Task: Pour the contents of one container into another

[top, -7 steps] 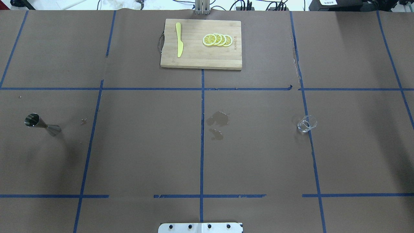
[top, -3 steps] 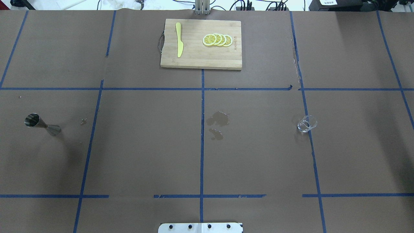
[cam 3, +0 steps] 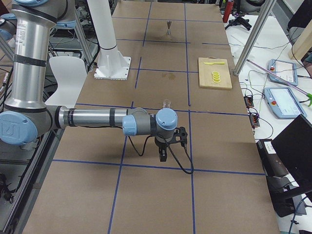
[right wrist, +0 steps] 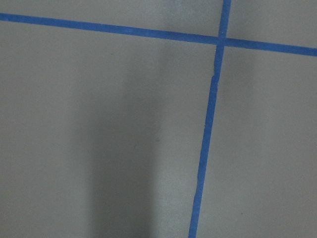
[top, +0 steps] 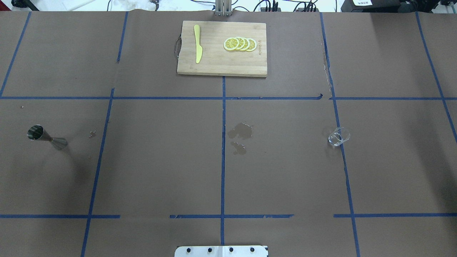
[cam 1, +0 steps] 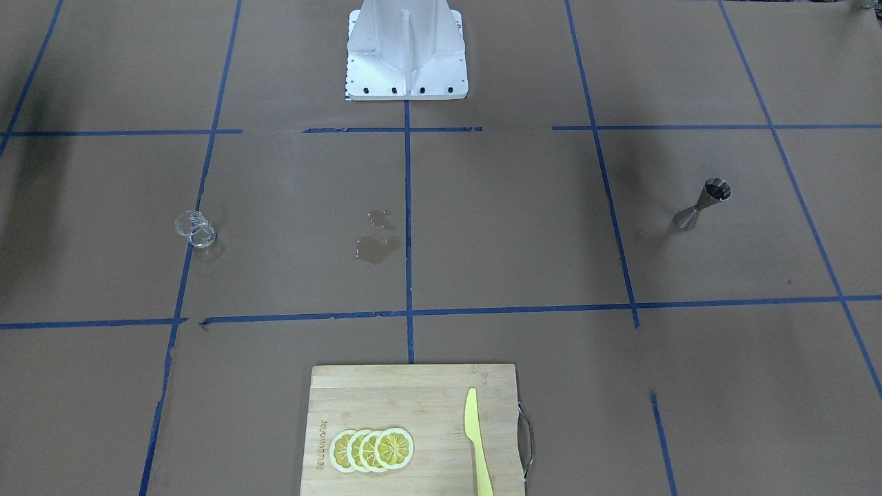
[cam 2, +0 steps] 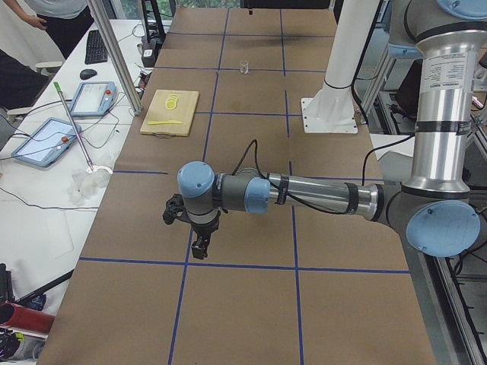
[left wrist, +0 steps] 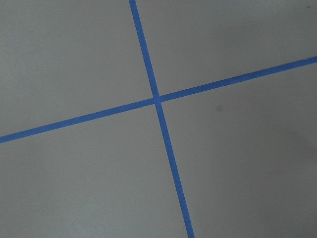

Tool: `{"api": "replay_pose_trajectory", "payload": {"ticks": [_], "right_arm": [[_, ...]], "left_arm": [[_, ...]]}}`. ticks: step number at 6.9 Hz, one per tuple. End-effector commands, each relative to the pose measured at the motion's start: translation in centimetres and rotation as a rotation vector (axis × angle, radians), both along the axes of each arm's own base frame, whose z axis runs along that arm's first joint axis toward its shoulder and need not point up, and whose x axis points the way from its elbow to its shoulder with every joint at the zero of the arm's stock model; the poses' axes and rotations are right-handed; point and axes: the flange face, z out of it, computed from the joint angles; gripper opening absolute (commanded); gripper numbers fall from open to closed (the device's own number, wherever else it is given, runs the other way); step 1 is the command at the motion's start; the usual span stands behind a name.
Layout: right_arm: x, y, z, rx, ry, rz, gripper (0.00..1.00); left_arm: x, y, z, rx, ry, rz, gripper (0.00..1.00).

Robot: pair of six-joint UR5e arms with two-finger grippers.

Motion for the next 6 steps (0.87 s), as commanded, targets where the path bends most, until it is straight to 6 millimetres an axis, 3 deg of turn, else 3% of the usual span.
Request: {"api": "replay_pose_trajectory", "payload": {"ticks": [1, 6], "right_arm": [[0.0, 0.1, 0.1, -0.003, 0.001, 0.000, 1.00], [0.0, -0.1, 0.0, 0.005, 0.004, 0.001, 1.00]], "left_arm": [[-0.3, -0.4, -1.0, 0.022, -0.003, -0.006, 1.00], [-0.3, -0.4, -2.5, 0.097, 0.003, 0.001, 1.00]]}}
